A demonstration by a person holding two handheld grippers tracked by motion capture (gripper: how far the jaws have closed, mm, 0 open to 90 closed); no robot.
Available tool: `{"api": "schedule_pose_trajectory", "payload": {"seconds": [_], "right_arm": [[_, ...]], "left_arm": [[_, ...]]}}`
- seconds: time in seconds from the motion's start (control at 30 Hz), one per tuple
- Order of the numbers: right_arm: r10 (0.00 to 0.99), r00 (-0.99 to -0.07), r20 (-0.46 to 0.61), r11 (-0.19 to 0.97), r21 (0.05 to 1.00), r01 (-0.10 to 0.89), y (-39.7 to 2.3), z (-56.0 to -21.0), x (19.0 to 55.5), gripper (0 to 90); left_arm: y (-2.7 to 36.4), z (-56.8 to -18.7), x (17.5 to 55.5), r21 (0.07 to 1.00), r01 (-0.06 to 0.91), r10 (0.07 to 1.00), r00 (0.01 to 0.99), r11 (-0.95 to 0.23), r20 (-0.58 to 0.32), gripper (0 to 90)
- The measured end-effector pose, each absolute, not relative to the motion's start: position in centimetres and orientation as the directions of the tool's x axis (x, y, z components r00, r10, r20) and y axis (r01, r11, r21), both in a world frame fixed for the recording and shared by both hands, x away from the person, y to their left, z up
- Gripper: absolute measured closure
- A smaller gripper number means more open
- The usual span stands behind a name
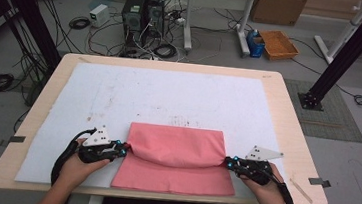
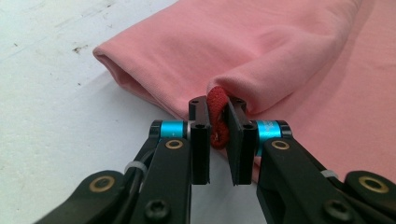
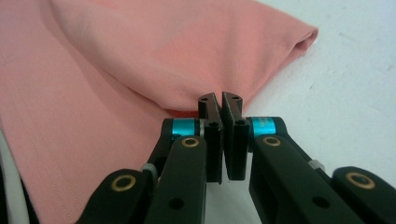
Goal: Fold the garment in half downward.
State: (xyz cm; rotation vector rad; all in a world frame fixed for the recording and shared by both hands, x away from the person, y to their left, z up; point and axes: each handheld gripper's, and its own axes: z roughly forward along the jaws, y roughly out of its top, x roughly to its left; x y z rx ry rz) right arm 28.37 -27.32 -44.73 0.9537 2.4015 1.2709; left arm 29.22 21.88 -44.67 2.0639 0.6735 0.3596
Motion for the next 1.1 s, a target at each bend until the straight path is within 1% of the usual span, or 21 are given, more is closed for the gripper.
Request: {"api": "schedule_pose_trajectory", "payload": {"seconds": [0.1,0.27,0.53,0.83,1.1], "right_arm": [[0.651,-0.756,0.065,0.393,0.823,0.41,-27.6,-44.3,28.2,89.2],[0.641,-0.765,0.061,0.387,0.835,0.391,-27.8,-43.8,27.5,89.3],[0.634,-0.771,0.057,0.376,0.849,0.372,-28.4,-43.2,25.6,89.4],[0.621,-0.782,0.058,0.368,0.859,0.357,-28.6,-43.0,23.4,89.4],[0.619,-0.783,0.059,0.372,0.856,0.359,-28.6,-43.3,22.6,89.5]], "left_arm": [[22.1,-44.4,29.0,0.85,0.319,0.592,0.806,-0.419,-0.01,80.9],[22.6,-44.0,28.2,0.864,0.308,0.572,0.819,-0.397,-0.029,81.0],[23.1,-43.8,26.2,0.876,0.275,0.515,0.856,-0.397,-0.035,81.0],[23.6,-44.3,25.3,0.868,0.281,0.496,0.867,-0.409,-0.047,81.1],[23.5,-44.3,24.4,0.869,0.277,0.483,0.874,-0.41,-0.051,81.0]]}}
